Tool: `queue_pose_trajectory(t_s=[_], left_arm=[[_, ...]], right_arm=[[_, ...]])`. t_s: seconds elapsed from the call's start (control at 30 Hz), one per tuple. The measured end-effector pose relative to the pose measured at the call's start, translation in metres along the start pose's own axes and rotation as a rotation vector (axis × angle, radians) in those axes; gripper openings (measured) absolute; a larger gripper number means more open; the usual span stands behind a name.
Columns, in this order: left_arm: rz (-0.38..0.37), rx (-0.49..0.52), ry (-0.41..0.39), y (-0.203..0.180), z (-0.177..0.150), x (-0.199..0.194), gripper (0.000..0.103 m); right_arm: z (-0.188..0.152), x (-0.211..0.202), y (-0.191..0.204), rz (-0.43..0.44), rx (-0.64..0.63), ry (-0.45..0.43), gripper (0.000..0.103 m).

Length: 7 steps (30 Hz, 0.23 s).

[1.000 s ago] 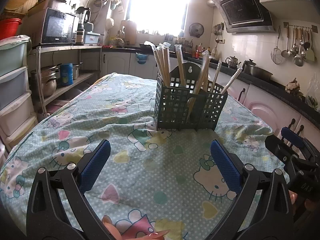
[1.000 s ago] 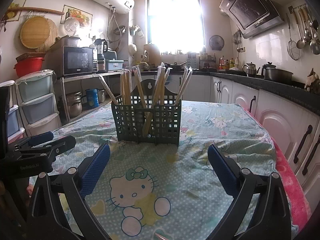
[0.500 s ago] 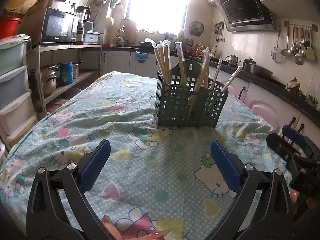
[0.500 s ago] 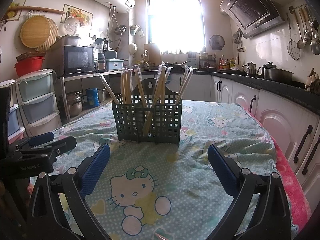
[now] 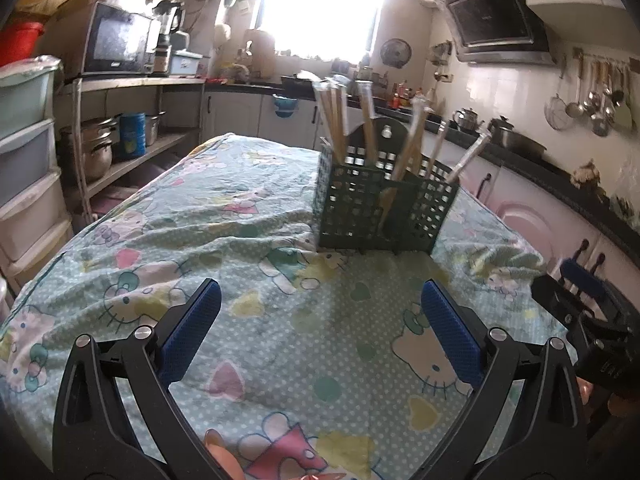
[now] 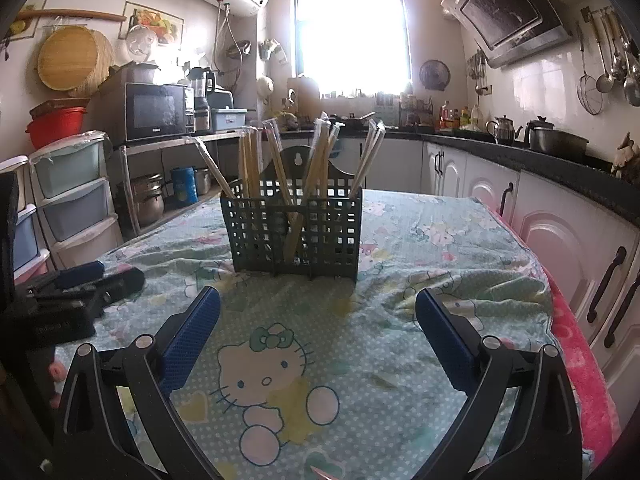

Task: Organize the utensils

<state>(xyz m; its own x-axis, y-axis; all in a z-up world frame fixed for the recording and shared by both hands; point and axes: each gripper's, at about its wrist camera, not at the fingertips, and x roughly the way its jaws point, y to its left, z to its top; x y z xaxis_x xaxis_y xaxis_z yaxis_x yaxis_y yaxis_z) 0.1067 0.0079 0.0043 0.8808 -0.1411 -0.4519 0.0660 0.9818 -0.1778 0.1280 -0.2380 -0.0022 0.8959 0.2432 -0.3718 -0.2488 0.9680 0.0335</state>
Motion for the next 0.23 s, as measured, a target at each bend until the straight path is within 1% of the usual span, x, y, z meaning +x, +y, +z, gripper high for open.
queue_pose_trajectory(t_s=[0.13,0.23], left_arm=[[0.04,-0.033,0.012,0.018,0.01,0.004,0.092],[0.092,-0.054,0.027,0.035,0.017,0.009,0.092]], right_arm=[[0.007,0.009,-0.014,-0.016,0.024,0.043,0.097],[0.011,0.023,-0.03,-0.066,0.032,0.101,0.097]])
